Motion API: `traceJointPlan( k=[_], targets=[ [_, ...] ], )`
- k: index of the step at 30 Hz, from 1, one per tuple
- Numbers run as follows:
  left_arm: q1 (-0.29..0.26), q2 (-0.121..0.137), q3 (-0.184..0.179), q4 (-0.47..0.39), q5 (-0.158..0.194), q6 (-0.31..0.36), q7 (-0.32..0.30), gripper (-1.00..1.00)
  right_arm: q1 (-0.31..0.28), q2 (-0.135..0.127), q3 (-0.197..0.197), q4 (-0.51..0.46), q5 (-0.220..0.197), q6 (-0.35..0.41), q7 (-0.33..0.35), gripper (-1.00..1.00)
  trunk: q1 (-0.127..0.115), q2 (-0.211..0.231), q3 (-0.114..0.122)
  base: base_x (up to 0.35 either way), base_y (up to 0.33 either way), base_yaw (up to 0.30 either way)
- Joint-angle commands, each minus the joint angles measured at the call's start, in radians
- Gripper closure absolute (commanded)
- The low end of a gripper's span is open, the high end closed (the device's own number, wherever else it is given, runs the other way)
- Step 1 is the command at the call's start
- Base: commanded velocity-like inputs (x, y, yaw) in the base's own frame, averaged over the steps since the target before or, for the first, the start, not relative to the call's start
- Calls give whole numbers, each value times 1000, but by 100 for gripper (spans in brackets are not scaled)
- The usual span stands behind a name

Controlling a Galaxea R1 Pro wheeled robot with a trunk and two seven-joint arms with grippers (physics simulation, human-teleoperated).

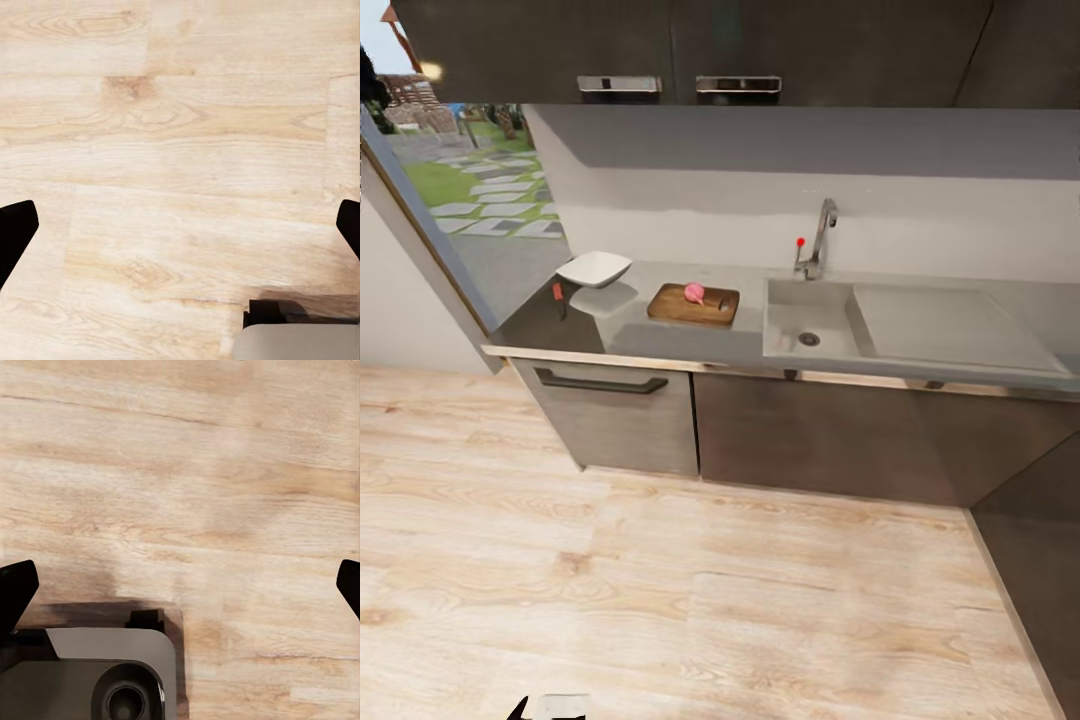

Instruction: In the kitchen, take the Vidalia onion out of the sink, dice it on the chopping board with the paring knife, put the diced onion into the bowl on the countertop, then place both the paring knife and the chopping board into the sink.

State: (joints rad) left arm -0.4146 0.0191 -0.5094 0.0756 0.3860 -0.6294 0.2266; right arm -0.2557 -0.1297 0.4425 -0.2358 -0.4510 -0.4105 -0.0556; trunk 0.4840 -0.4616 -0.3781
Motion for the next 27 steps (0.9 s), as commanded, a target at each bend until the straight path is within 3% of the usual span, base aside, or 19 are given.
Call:
traceJointPlan(
  k=[1,27],
  targets=[
    [-1,-1,-8,3,4,-4,3,-100,-1,-1,8,0,-5,-2,-6,-100,0,-1,0,0,0,0],
    [-1,1,-8,3,4,-4,3,-100,-1,0,9,0,-5,-2,-6,-100,0,-1,41,0,0,0]
  ],
)
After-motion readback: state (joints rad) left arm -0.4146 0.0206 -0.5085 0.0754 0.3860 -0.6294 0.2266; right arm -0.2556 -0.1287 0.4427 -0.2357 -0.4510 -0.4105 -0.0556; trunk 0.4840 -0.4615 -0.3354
